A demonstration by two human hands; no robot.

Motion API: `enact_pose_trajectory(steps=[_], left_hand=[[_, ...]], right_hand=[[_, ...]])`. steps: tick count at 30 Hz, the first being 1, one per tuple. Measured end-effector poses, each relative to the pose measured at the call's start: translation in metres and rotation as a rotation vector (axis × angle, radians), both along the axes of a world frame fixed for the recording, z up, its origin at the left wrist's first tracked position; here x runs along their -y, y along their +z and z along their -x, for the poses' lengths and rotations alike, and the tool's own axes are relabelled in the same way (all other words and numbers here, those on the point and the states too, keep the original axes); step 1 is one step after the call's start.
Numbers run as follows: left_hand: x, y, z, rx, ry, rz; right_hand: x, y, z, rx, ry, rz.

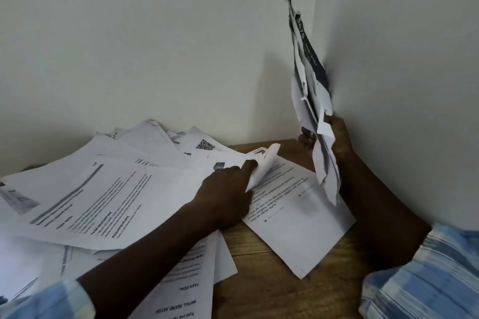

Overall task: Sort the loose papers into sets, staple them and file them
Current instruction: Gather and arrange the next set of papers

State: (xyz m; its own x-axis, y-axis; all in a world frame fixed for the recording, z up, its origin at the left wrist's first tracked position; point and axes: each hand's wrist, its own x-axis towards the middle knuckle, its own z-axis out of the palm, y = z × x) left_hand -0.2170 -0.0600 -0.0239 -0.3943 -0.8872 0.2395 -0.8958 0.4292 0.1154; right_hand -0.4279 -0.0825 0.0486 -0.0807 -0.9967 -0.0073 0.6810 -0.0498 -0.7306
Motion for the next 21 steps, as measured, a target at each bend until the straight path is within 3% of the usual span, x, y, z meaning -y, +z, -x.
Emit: enact_pose_trajectory(steps=[2,6,9,13,16,18,21], left_hand=[[0.000,0.000,-0.006,-0.072,0.031,0.079],[0.007,0.021,-0.031,-0.505,0.075,0.242],[0.017,0.045,-0.058,-0.680,0.207,0.195],[0.014,0.057,-0.072,-0.449,0.170,0.176],[0.003,0.043,-0.048,-0.083,0.135,0.065],[-0.008,0.028,-0.023,0.230,0.003,0.117],[-0.030,0.013,0.007,0.345,-0.205,0.037]], right_hand=[[0.003,-0.003,0.003,-0.004,-0.028,-0.006],[0.014,-0.010,0.007,-0.082,-0.063,-0.035],[0.016,-0.013,0.007,-0.117,-0.065,-0.044],[0.018,-0.015,0.007,-0.134,-0.066,-0.052],[0.019,-0.014,0.008,-0.126,-0.072,-0.050],[0.022,-0.015,0.008,-0.119,-0.074,-0.055],[0.029,-0.018,0.008,-0.162,-0.069,-0.099]])
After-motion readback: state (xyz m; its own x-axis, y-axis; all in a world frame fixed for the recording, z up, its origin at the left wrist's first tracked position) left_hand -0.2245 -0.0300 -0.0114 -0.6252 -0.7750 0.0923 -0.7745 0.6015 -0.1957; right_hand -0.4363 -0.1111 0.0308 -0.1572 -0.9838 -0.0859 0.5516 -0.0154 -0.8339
